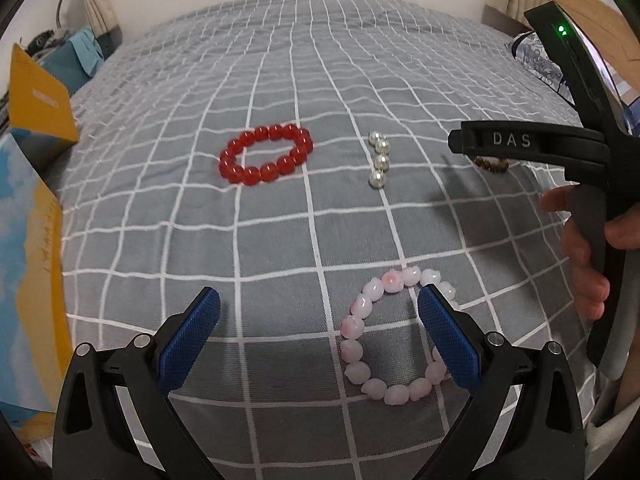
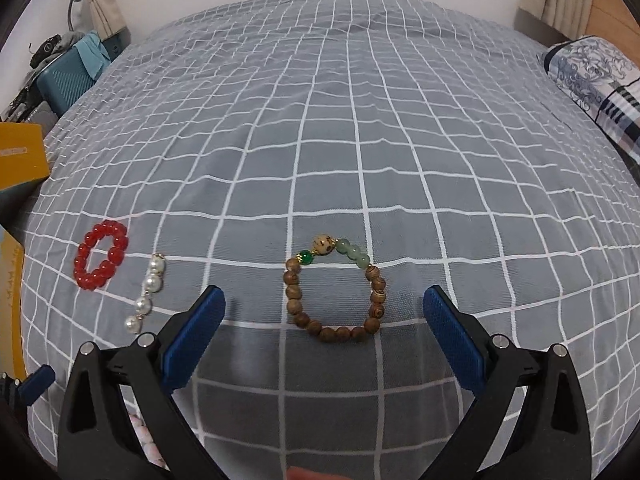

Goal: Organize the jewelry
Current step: 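Grasp pink-white bead bracelet with left tool while right tool grasps wooden bead bracelet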

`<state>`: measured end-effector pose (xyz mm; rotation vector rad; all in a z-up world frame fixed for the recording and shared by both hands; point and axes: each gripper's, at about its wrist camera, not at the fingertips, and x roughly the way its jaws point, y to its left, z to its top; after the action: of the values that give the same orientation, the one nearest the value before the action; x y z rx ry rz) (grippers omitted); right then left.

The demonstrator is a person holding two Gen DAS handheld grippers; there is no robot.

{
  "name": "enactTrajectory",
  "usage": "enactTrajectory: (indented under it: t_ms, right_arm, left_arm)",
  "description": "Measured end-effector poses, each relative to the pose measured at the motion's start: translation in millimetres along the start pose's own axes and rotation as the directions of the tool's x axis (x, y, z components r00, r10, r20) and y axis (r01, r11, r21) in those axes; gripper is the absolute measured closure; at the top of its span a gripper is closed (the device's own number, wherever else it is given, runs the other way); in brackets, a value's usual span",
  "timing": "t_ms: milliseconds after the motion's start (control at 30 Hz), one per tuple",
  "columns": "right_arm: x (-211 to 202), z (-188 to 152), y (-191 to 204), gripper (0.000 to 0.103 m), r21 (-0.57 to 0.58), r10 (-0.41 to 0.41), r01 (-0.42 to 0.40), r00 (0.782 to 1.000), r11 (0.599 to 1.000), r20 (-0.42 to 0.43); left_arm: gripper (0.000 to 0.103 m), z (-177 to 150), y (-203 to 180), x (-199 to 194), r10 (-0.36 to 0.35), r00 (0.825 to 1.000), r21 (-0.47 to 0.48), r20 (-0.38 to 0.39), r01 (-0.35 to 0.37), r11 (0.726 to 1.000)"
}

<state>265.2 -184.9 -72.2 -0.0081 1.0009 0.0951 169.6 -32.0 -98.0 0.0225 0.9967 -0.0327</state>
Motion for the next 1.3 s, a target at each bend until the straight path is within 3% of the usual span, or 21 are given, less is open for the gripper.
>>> enactTrajectory:
  t_ms: [167, 267, 467, 500, 667, 733, 1300]
  right_arm:
    - [5, 0, 0, 0.008, -0.008, 0.0, 0.0, 1.0, 1.0, -0.006]
    - [8, 1, 2, 0.017, -0.021, -0.007, 0.006, 1.0, 1.0, -0.017]
    - [12, 0, 1, 0.041, -0.017, -0.041, 0.041, 0.999, 0.999, -0.028]
    - [12, 0, 0, 0.054, -0.013, -0.023, 0.023, 0.999, 1.0, -0.032]
    - [12, -2, 1, 0.072, -0.013, -0.023, 0.023, 0.999, 1.0, -0.036]
    - [10, -2, 2, 0.088, -0.01, -0.029, 0.028, 0.999, 1.0, -0.032]
    - [-15, -1, 2, 0.089, 0.007, -0.041, 0.041, 0.999, 0.999, 0.028]
  left_arm:
    - [0.02, -4, 0, 11, -0.032, 0.999, -0.006, -0.04, 0.032, 0.999]
    - [0.034, -5, 0, 12, -0.037, 0.998, 0.0, -0.045, 0.037, 0.999]
    - [0.059, -6, 3, 7, -0.038, 0.998, -0.007, -0.055, 0.038, 0.999]
    - [0.065, -5, 3, 5, -0.036, 0.998, -0.004, -0.057, 0.036, 0.999]
    - [0.091, -6, 2, 3, -0.05, 0.996, 0.01, -0.068, 0.051, 0.999]
    - [0.093, -6, 3, 0, -0.055, 0.997, 0.007, -0.063, 0.056, 0.998]
    - [0.093, 2, 7, -23, -0.075, 0.997, -0.009, 0.004, 0.075, 0.997]
